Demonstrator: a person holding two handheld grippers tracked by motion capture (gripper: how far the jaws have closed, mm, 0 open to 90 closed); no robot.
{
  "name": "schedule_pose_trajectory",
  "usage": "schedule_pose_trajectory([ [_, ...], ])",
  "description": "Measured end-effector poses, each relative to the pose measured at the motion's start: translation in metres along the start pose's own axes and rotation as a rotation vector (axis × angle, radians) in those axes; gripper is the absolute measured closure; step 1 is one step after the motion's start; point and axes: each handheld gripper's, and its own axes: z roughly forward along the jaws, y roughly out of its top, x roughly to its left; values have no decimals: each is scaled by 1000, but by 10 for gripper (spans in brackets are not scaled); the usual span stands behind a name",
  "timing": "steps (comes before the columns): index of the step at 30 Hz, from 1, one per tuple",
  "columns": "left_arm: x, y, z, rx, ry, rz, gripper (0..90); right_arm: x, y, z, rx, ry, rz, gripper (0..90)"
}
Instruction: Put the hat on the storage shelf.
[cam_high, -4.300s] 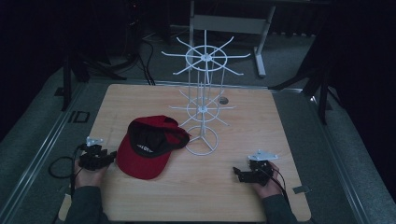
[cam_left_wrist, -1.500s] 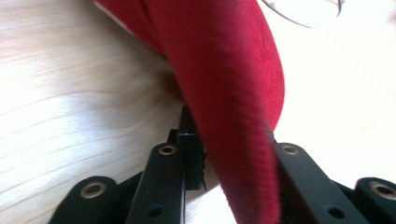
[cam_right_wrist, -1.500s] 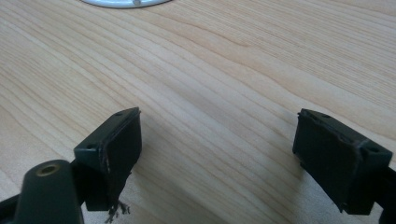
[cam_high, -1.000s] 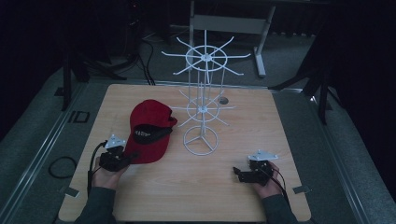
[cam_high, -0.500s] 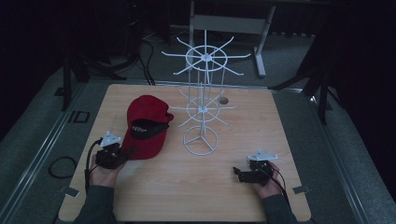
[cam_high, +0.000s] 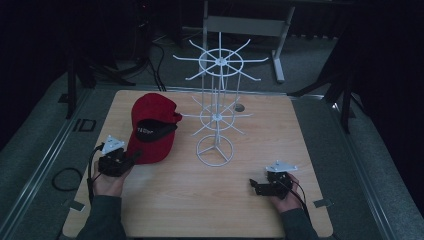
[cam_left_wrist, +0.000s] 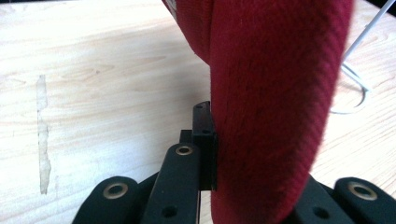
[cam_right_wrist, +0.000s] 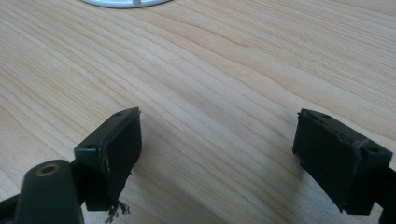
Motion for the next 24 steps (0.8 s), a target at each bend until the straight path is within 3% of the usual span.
schedule_pose_trajectory([
  [13,-1,10,-6,-71,25,-34,855,0,0,0,0,0,0,153],
  [24,-3,23,-13,-122,32,-24,855,0,0,0,-1,0,-1,153],
])
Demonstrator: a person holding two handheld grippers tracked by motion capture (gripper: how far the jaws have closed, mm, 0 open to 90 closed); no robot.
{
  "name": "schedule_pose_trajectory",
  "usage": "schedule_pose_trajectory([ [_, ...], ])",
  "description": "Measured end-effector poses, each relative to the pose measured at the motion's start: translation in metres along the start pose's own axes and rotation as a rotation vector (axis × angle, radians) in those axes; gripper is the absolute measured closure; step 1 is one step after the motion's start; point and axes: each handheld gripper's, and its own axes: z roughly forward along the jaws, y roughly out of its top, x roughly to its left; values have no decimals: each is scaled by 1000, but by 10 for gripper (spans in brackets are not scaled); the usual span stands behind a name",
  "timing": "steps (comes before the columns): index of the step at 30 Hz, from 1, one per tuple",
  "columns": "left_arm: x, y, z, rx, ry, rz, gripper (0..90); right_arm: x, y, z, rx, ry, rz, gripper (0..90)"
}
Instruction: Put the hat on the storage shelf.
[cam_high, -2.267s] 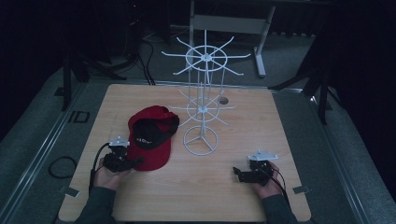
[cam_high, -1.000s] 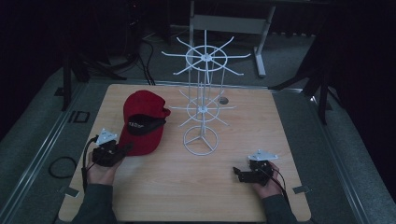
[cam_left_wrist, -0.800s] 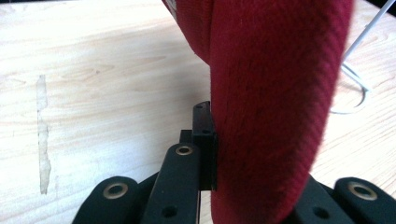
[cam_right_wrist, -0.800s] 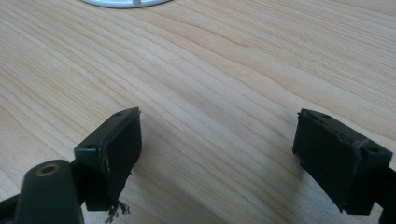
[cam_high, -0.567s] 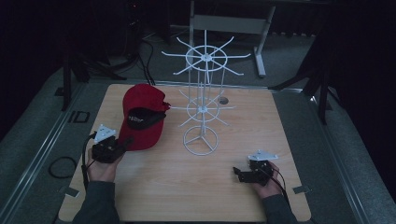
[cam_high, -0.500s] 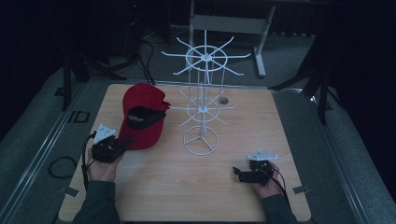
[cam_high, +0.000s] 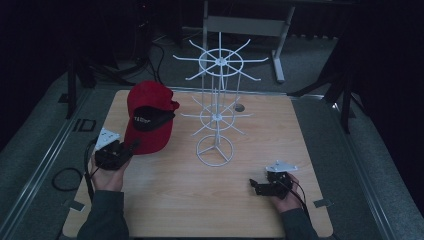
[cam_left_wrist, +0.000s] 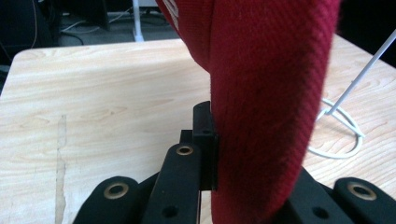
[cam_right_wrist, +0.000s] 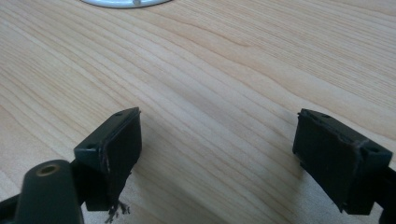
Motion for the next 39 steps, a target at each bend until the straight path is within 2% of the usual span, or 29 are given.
schedule_pose_trajectory([
  [29,-8,33,-8,-114,15,7,854,0,0,0,-1,-1,4,153],
  [39,-10,43,-13,-140,17,19,854,0,0,0,0,0,5,153],
])
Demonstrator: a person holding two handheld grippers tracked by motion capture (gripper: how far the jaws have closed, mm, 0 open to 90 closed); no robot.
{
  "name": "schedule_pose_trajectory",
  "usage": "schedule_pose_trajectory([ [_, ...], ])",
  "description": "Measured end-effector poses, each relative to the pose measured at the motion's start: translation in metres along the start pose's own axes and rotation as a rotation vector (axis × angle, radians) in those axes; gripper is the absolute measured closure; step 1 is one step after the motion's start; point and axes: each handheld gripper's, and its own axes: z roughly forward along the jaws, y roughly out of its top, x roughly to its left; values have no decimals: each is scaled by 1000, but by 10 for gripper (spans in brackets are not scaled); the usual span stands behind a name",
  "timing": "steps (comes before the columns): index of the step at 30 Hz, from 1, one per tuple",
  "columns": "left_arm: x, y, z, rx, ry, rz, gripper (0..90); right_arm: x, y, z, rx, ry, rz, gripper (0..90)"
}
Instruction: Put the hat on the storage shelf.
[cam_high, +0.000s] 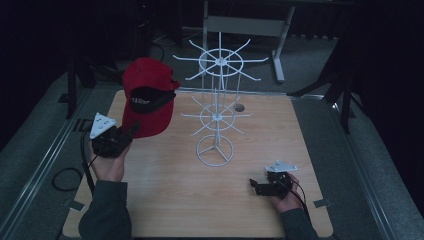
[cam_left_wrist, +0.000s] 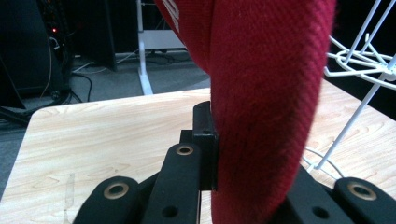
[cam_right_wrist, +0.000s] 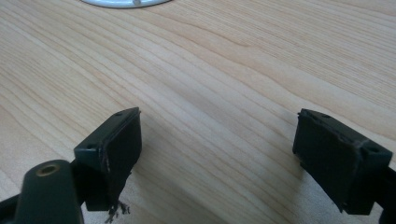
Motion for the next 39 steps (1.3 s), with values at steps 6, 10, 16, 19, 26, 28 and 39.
schedule_pose_trajectory([
  [6,0,5,-1,-17,1,-2,854,0,0,0,0,0,-1,153],
  [10,0,9,-2,-23,3,-1,854,0,0,0,0,0,-2,153],
  [16,-1,14,-3,-34,2,3,855,0,0,0,1,0,-1,153],
  [19,-1,18,-3,-44,2,4,854,0,0,0,1,0,-1,153],
  [26,-2,24,-5,-57,3,7,855,0,0,0,-1,-1,-3,153],
  [28,-2,25,-5,-62,5,6,855,0,0,0,-1,-1,-3,153],
  [39,-1,32,-7,-80,10,4,857,0,0,0,-1,-1,-4,153],
])
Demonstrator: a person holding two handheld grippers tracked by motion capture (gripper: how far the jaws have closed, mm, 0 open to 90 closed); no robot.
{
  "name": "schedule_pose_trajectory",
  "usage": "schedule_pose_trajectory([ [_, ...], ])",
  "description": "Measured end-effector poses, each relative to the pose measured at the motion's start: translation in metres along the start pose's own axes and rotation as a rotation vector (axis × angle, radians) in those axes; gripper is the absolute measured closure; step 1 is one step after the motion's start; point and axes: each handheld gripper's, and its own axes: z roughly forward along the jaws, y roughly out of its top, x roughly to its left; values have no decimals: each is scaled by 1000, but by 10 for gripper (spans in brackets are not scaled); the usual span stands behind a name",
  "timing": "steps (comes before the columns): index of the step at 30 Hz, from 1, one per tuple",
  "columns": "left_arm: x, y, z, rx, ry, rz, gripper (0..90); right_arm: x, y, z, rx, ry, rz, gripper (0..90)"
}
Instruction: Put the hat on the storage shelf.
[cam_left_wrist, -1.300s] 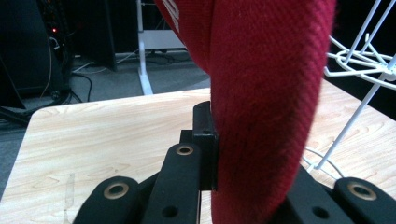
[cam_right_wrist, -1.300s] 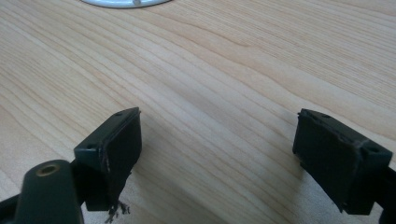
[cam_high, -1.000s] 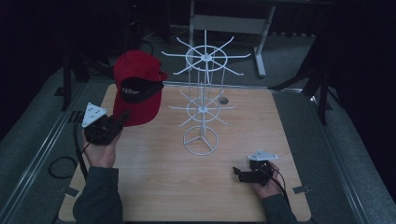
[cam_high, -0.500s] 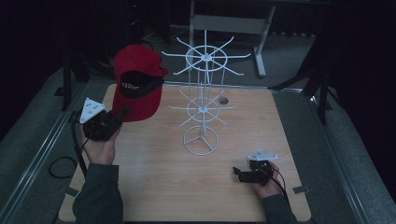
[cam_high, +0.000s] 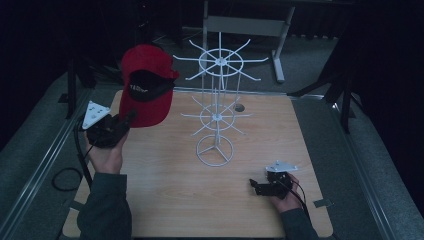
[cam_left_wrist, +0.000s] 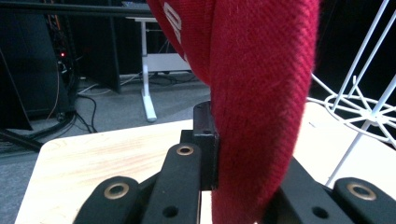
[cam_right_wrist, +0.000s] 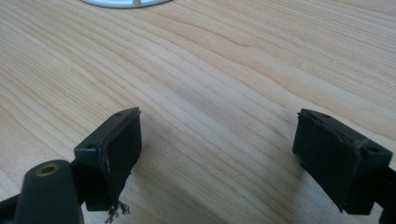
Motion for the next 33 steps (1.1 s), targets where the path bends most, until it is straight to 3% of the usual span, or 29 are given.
schedule_pose_trajectory([
  [13,-1,11,-5,-54,16,-9,859,0,0,0,1,1,0,153],
  [33,-9,34,-21,-129,-23,5,858,0,0,0,1,1,1,153],
])
